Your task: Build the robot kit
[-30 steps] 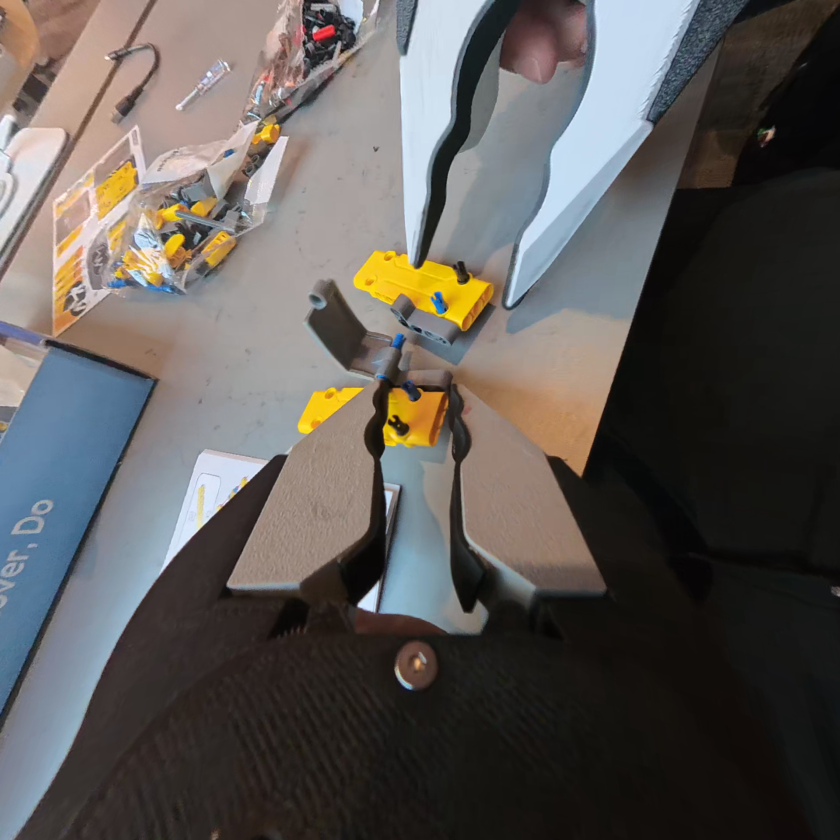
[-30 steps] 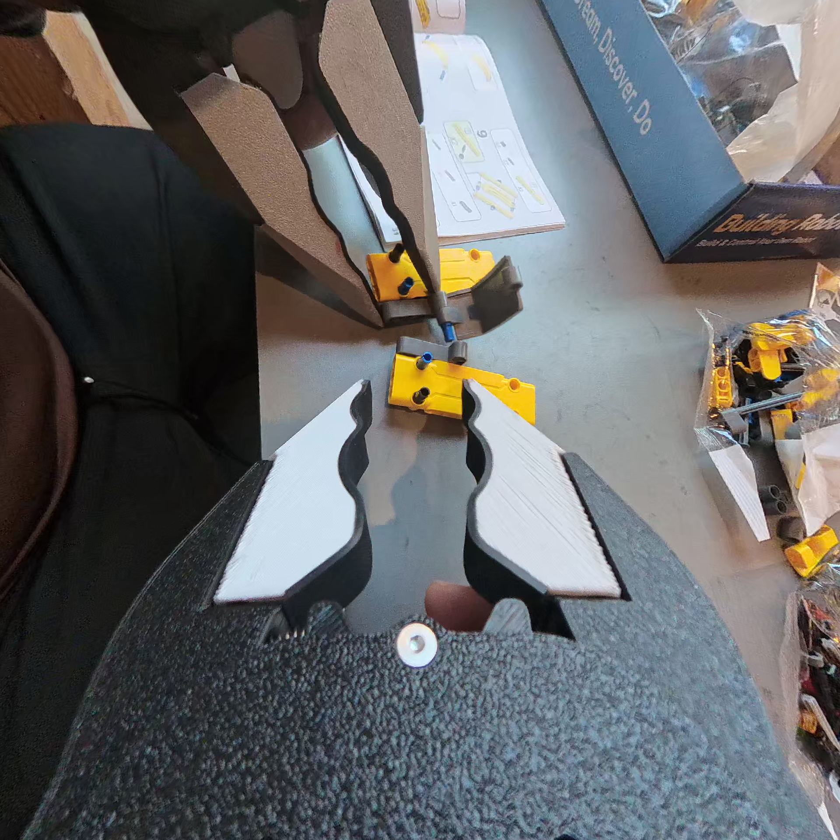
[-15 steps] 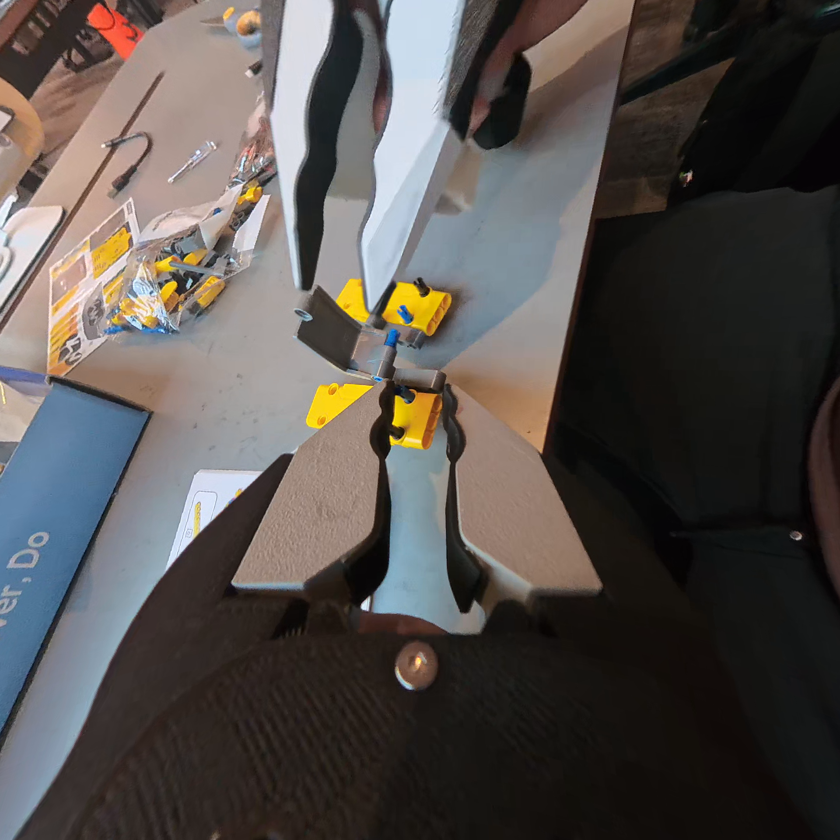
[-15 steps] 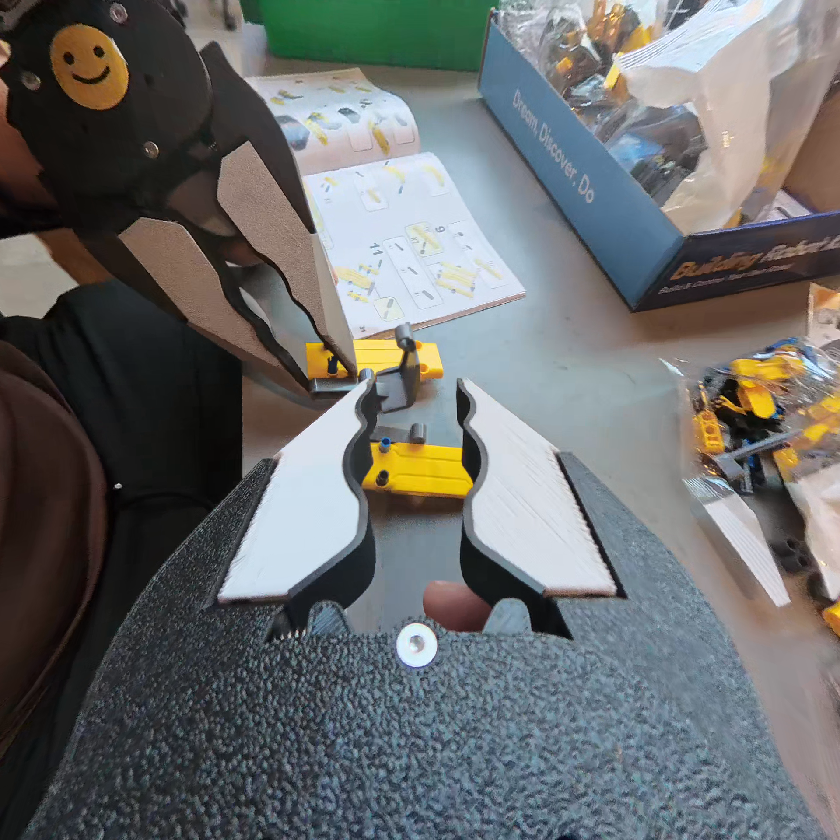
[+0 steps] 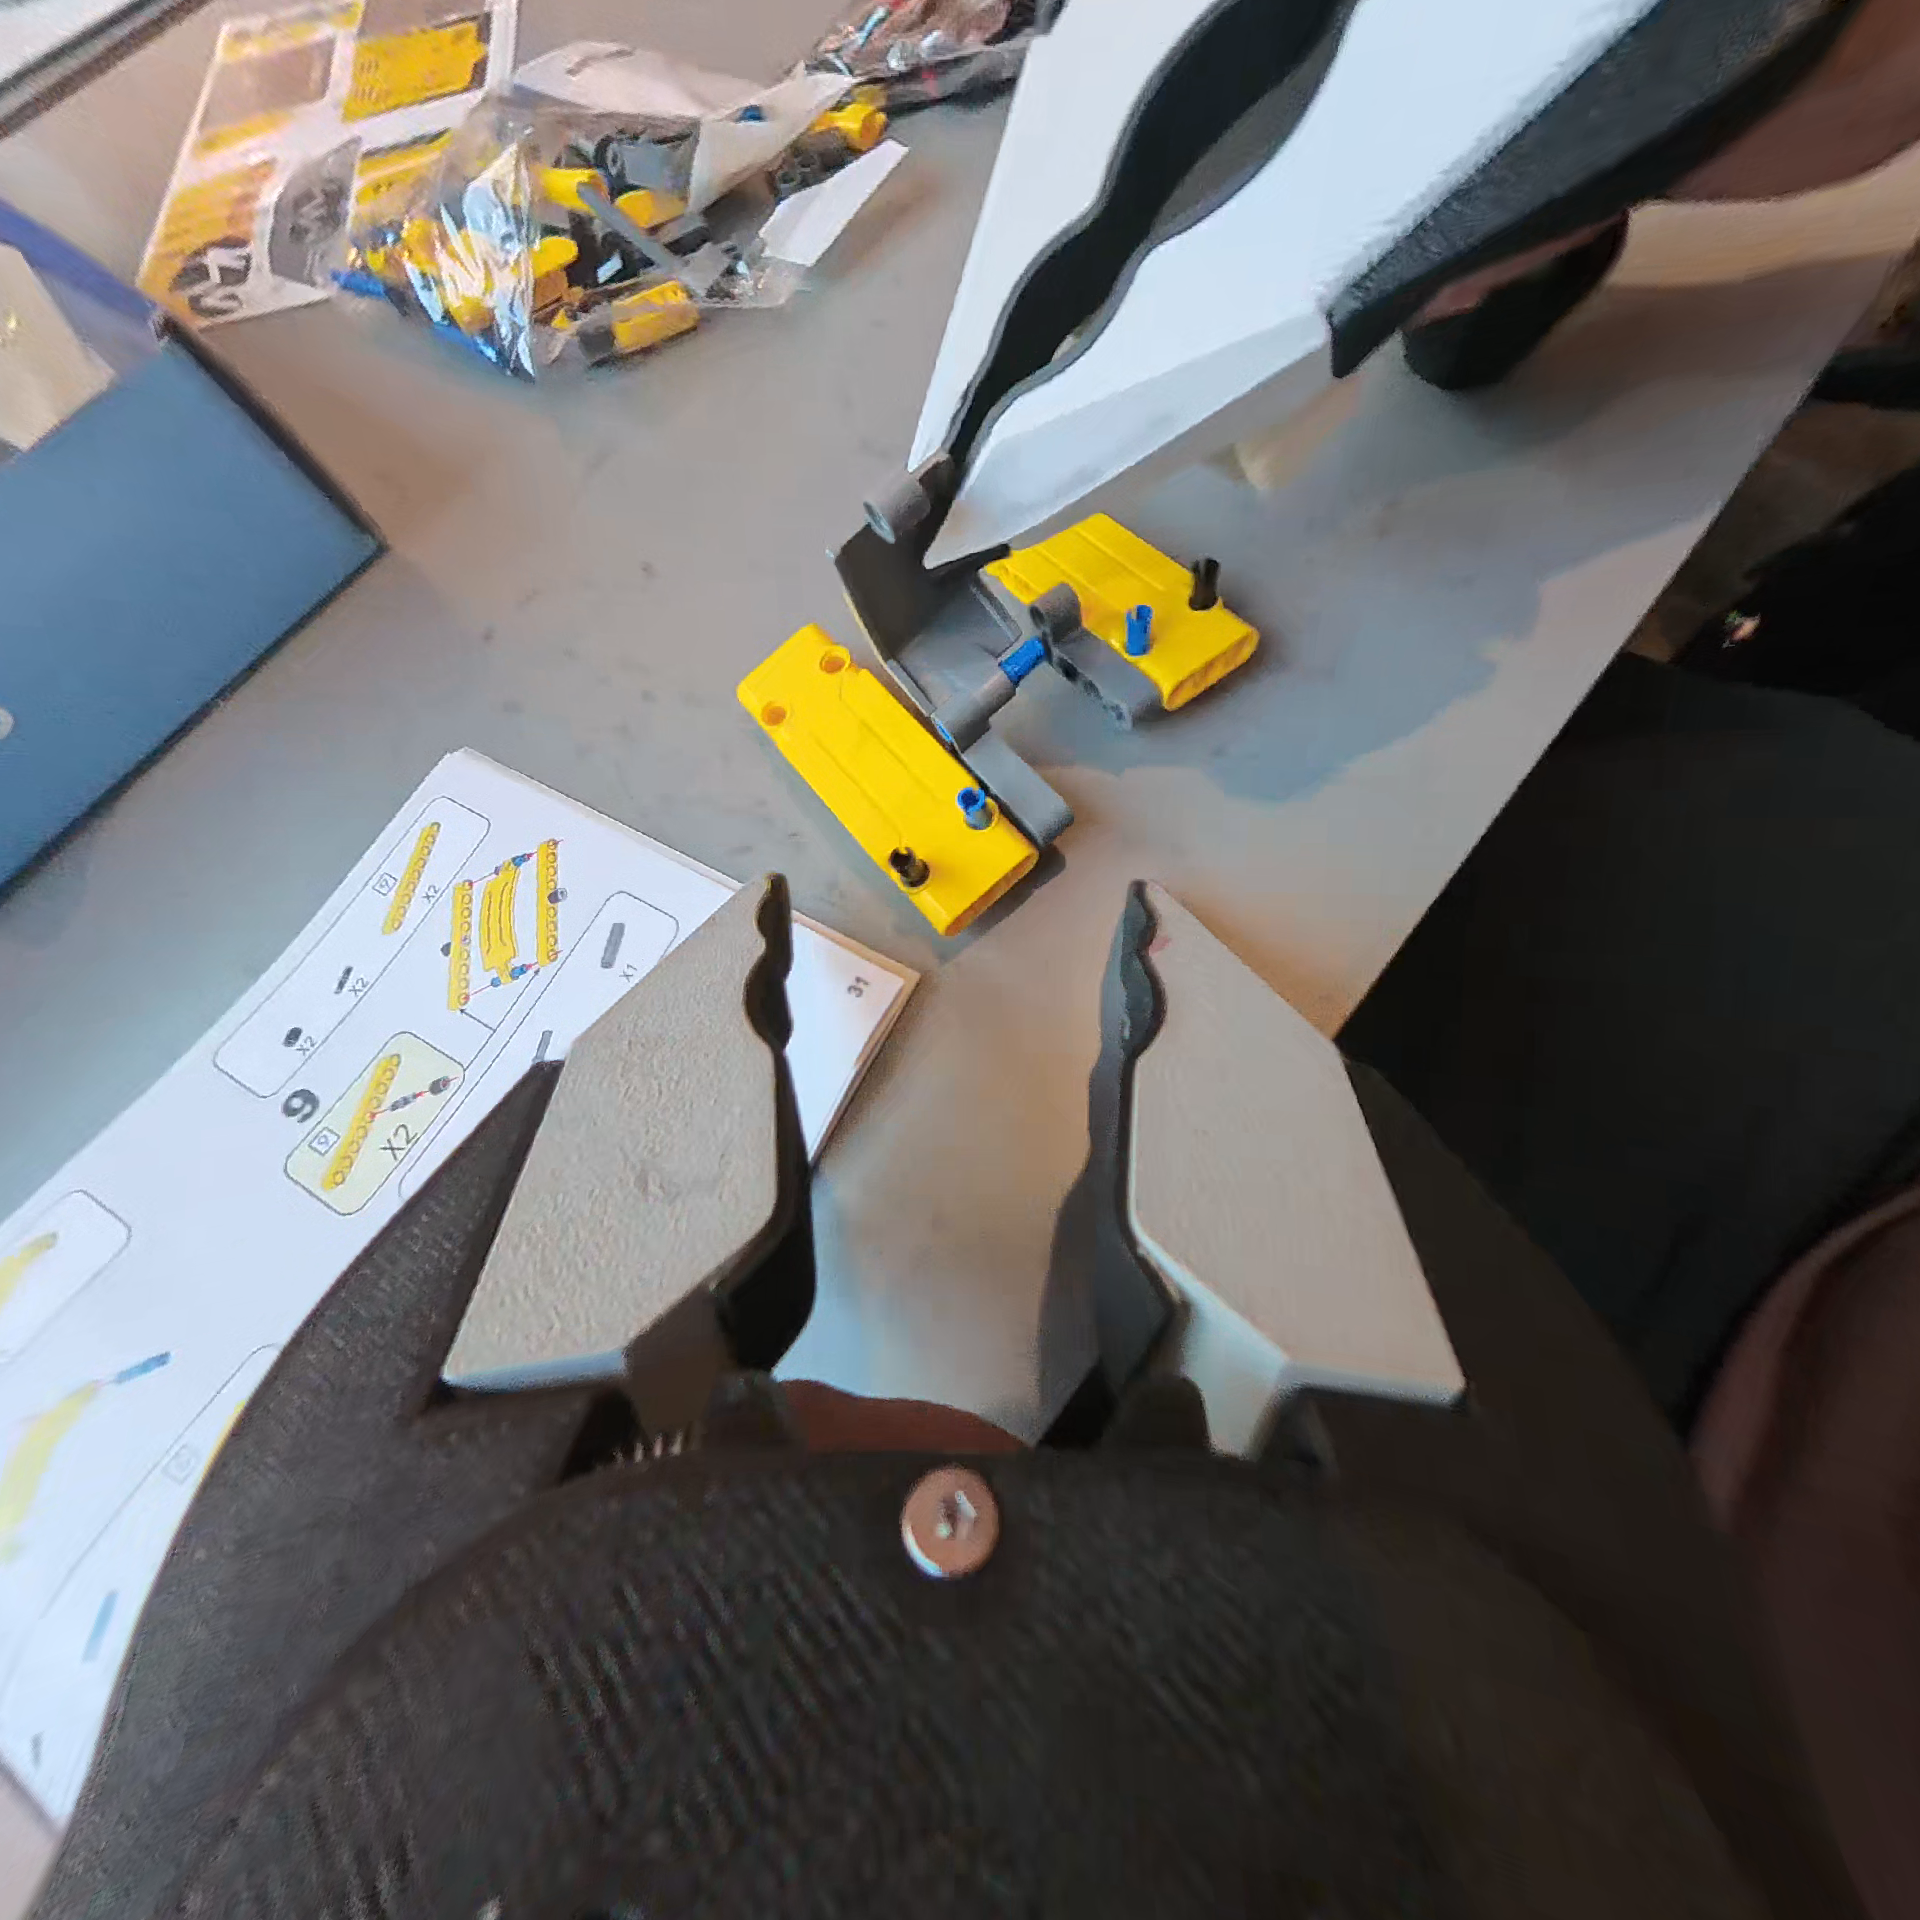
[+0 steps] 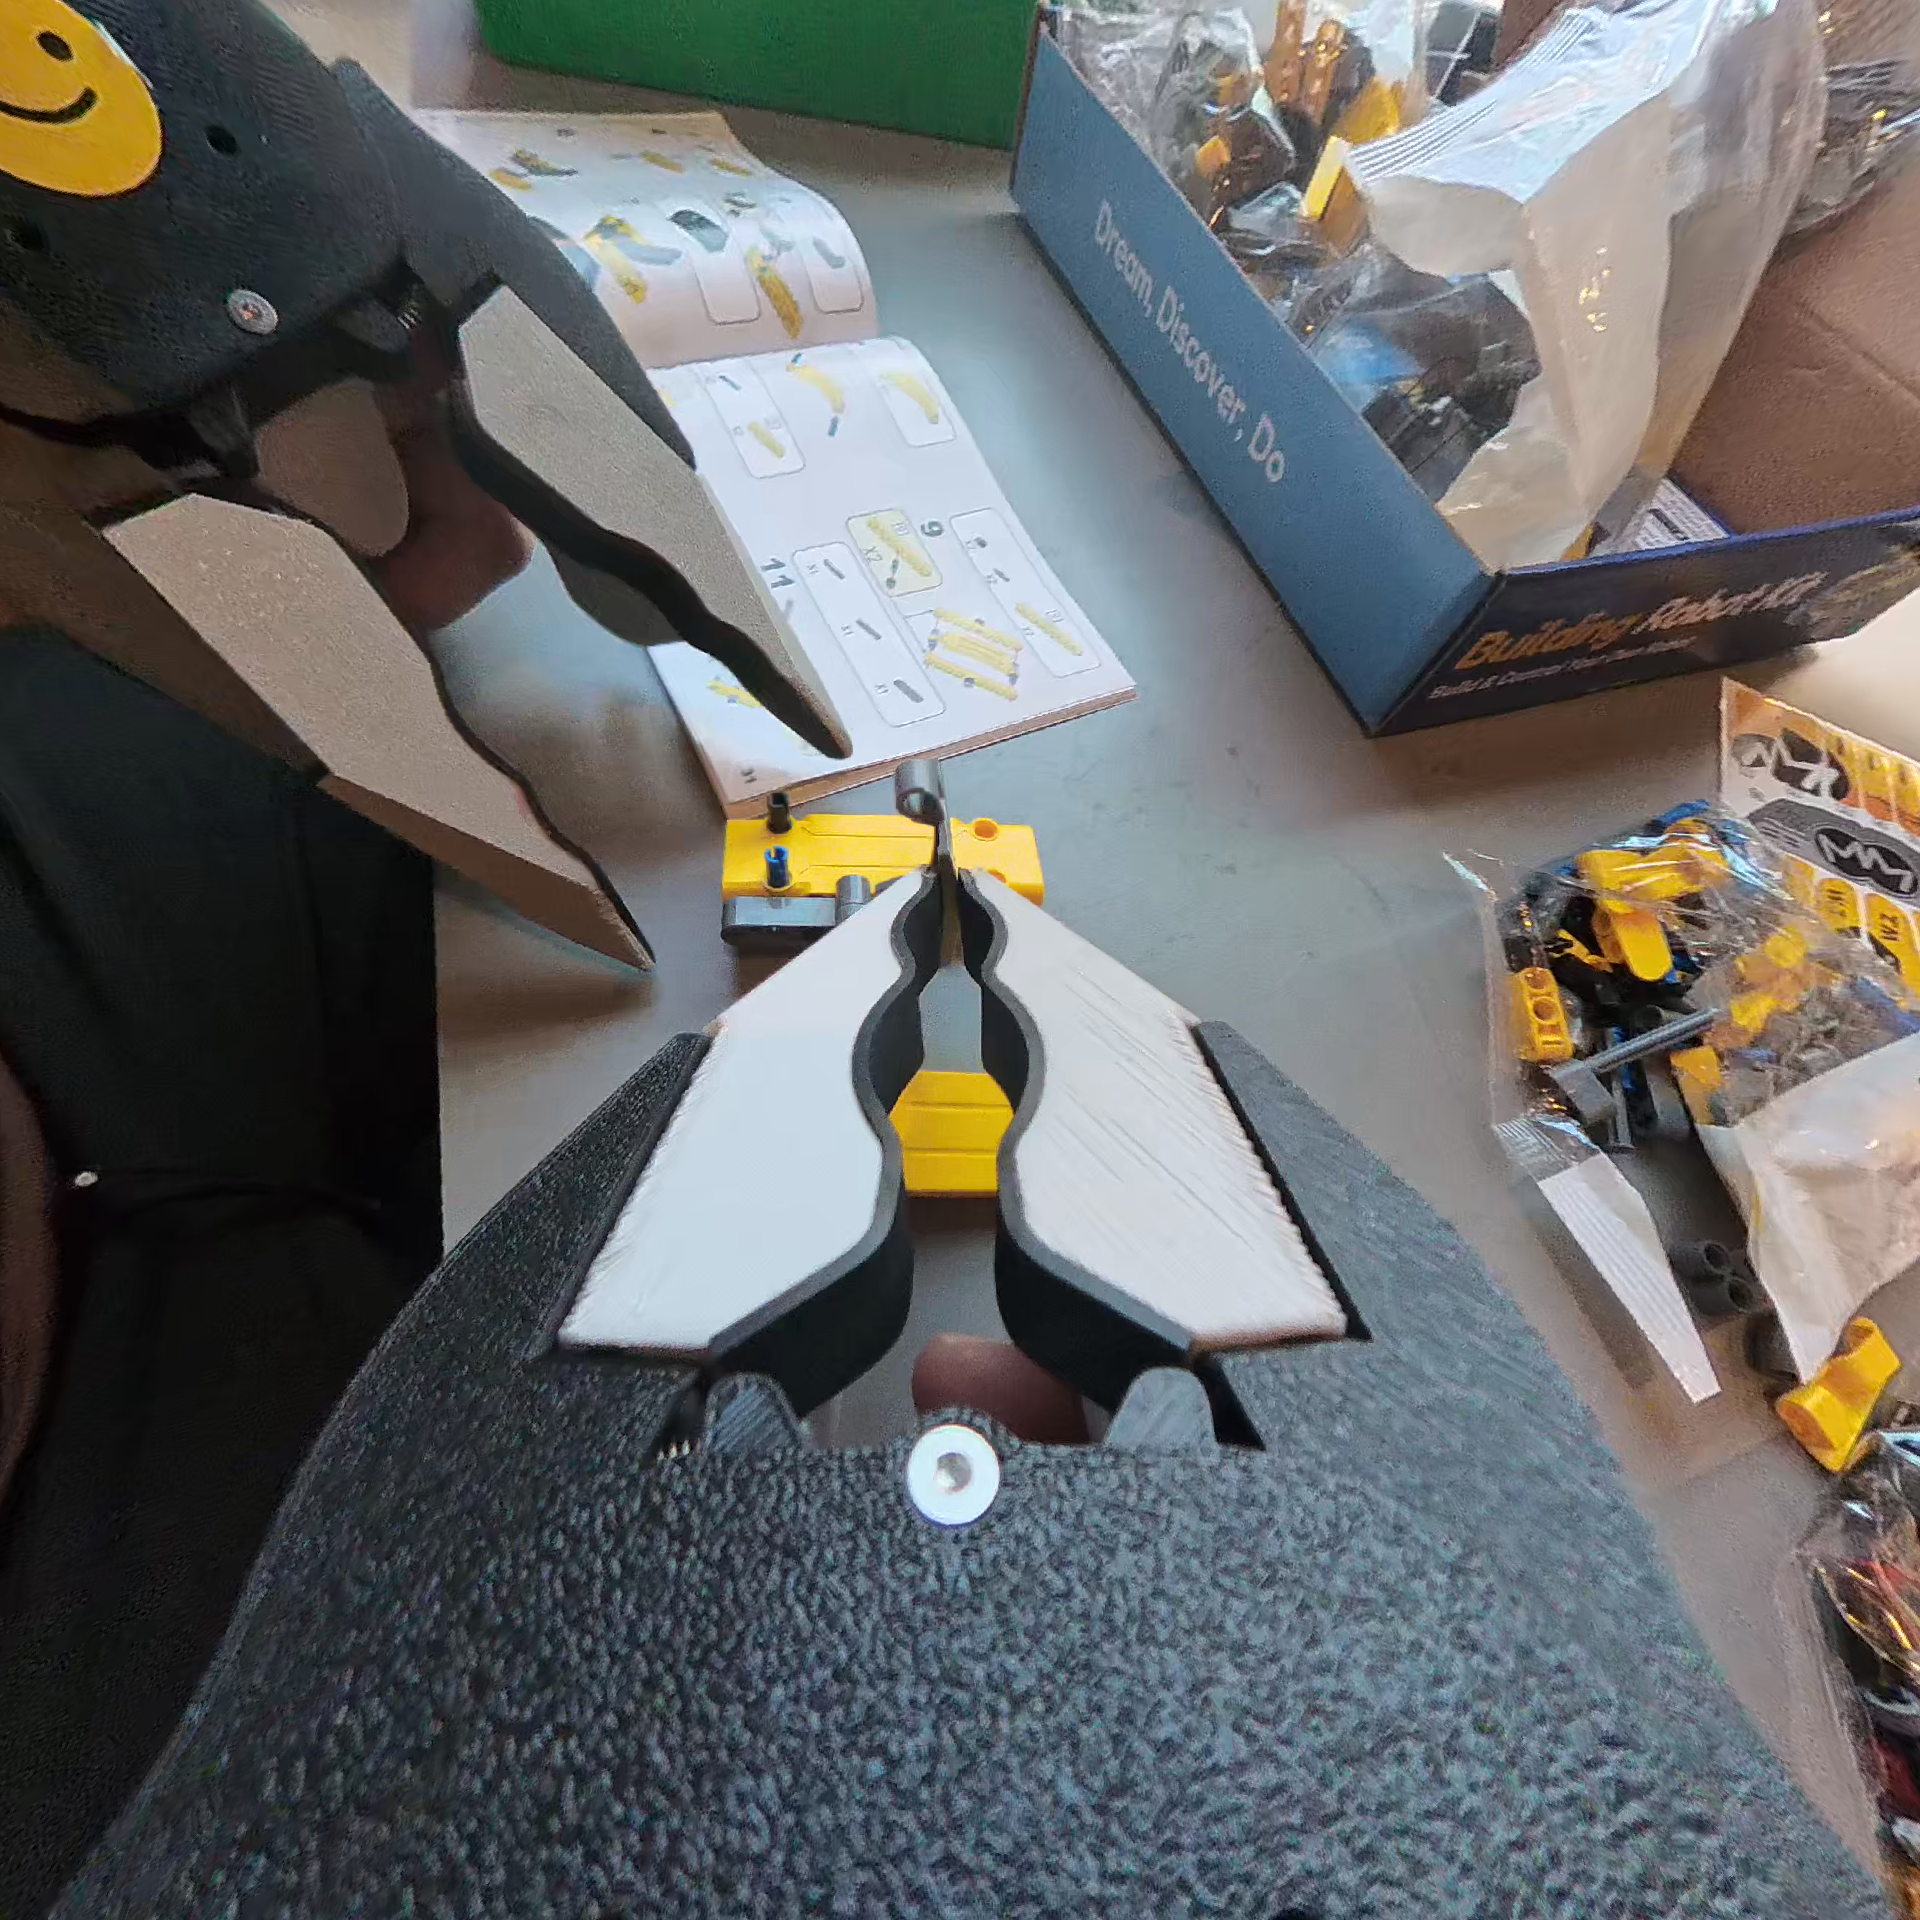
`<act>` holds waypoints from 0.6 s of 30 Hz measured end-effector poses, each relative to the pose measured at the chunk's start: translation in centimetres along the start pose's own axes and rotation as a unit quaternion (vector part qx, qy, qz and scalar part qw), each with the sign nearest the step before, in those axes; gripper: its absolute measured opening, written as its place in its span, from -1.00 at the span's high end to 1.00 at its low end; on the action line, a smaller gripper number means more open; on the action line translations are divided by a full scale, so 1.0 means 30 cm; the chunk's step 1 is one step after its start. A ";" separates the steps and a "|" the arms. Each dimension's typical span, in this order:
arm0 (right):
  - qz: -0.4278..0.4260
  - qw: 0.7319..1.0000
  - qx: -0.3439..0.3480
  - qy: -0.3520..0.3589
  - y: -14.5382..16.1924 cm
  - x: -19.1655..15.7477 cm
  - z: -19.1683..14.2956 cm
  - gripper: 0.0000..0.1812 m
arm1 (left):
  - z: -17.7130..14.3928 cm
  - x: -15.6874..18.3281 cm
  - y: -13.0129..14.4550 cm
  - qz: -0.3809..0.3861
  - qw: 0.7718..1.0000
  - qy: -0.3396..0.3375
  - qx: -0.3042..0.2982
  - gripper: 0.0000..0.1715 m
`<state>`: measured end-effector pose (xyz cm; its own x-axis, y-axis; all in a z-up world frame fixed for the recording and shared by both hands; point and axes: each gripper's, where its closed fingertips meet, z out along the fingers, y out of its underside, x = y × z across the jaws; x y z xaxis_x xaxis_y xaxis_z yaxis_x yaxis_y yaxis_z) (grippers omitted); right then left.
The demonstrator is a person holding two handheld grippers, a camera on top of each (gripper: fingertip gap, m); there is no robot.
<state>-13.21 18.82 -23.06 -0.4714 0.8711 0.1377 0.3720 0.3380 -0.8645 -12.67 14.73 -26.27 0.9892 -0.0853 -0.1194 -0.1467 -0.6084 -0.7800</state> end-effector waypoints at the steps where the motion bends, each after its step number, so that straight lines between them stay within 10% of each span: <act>1: -0.001 1.000 0.002 0.008 -0.005 0.002 0.000 0.98 | 0.005 -0.001 -0.008 -0.011 1.000 -0.001 0.002 0.28; 18: 0.032 0.999 0.006 0.023 -0.003 -0.007 -0.101 0.67 | 0.057 -0.009 -0.019 -0.034 0.999 -0.011 -0.024 0.58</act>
<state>-10.73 19.67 -21.54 -0.4097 0.9062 0.1045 0.3907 0.2778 -0.8776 -12.87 16.45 -26.86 0.9965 -0.0256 -0.0798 -0.0772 -0.6487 -0.7572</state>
